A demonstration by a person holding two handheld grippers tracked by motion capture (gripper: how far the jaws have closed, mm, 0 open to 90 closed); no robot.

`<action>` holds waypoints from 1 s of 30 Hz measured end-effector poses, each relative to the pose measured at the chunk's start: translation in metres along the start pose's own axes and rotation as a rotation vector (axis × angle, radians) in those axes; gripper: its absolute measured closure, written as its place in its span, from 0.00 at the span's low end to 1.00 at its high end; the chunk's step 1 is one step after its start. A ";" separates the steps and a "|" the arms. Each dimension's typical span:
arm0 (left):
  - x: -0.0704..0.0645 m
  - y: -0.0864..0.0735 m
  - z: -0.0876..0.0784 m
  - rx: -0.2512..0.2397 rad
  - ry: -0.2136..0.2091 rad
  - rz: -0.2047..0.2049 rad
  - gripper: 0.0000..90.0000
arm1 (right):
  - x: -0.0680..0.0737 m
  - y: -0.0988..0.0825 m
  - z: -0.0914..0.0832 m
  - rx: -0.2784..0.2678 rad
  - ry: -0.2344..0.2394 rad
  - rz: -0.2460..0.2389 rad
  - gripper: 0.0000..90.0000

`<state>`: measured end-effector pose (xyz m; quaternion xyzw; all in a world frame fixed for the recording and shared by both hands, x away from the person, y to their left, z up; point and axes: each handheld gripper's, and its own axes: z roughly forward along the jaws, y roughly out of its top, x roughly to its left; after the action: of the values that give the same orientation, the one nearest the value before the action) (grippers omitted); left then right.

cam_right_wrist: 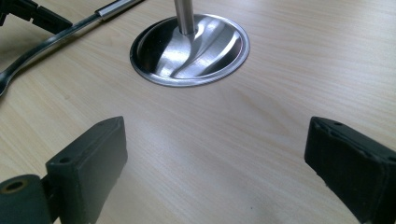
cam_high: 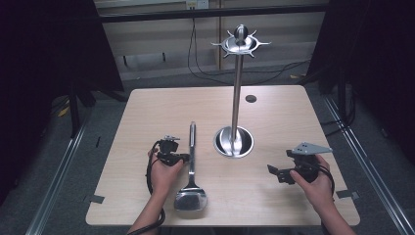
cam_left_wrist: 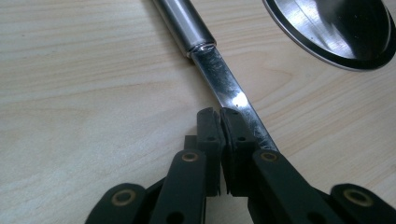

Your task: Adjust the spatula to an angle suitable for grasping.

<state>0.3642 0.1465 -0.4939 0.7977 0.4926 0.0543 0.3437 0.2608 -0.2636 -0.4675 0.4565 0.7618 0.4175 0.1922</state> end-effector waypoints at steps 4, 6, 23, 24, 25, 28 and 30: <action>-0.004 0.003 0.002 0.016 -0.012 0.003 0.96 | 0.000 0.000 -0.001 0.002 0.003 -0.005 0.06; -0.005 0.004 0.003 0.017 -0.009 0.005 0.96 | -0.001 0.000 -0.002 -0.002 -0.004 0.001 0.06; -0.020 0.025 -0.001 0.023 0.059 -0.008 0.76 | -0.002 0.001 -0.003 -0.009 -0.002 0.000 0.06; -0.021 0.026 -0.001 0.029 0.047 -0.017 0.73 | -0.002 0.001 -0.003 -0.010 -0.003 0.001 0.06; -0.022 0.027 0.000 0.025 0.044 -0.012 0.73 | -0.002 0.001 -0.004 -0.010 -0.004 0.003 0.06; -0.027 0.029 0.004 0.031 0.045 -0.026 0.70 | -0.002 0.002 -0.004 -0.013 -0.006 0.003 0.06; -0.030 0.030 0.006 0.049 0.063 -0.008 0.68 | -0.002 0.002 -0.005 -0.014 -0.004 0.006 0.06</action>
<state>0.3739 0.1105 -0.4735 0.8018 0.5075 0.0661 0.3086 0.2598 -0.2671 -0.4637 0.4582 0.7572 0.4224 0.1957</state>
